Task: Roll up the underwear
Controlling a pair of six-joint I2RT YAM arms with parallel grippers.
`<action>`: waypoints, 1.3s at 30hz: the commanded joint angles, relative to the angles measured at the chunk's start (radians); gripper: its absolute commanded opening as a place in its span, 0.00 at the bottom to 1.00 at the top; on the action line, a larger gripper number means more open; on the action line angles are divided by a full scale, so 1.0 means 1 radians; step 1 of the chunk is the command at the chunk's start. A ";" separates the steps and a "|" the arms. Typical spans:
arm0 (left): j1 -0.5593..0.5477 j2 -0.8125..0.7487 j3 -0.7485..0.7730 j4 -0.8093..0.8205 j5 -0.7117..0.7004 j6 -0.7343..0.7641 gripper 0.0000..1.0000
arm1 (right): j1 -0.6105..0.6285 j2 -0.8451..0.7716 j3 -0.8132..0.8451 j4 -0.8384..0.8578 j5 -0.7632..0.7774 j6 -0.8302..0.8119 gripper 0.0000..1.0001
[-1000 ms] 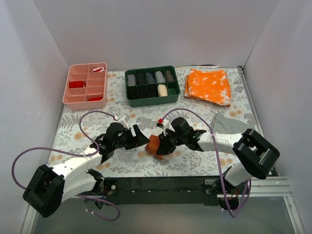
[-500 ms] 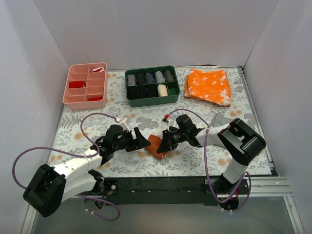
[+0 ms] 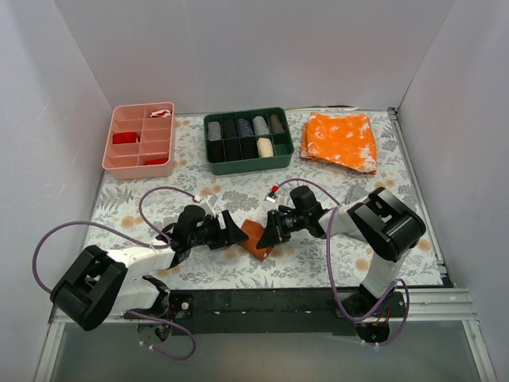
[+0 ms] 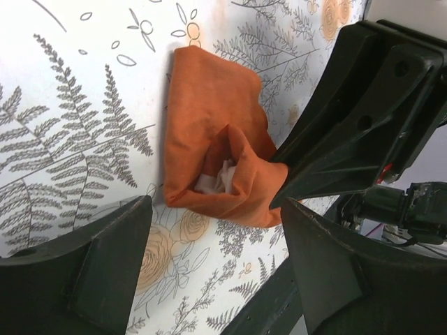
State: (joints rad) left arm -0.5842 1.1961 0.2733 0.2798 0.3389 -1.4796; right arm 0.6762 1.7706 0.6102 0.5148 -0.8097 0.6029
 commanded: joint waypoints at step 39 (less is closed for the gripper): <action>0.004 0.142 0.096 -0.022 0.034 0.036 0.10 | 0.278 -0.502 0.028 -0.463 0.797 -0.373 0.63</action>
State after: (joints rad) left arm -0.5835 1.3357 0.3363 0.3004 0.3599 -1.4647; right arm 0.8597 1.2480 0.5587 0.1627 -0.2409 0.3294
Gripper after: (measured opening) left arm 0.105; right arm 0.630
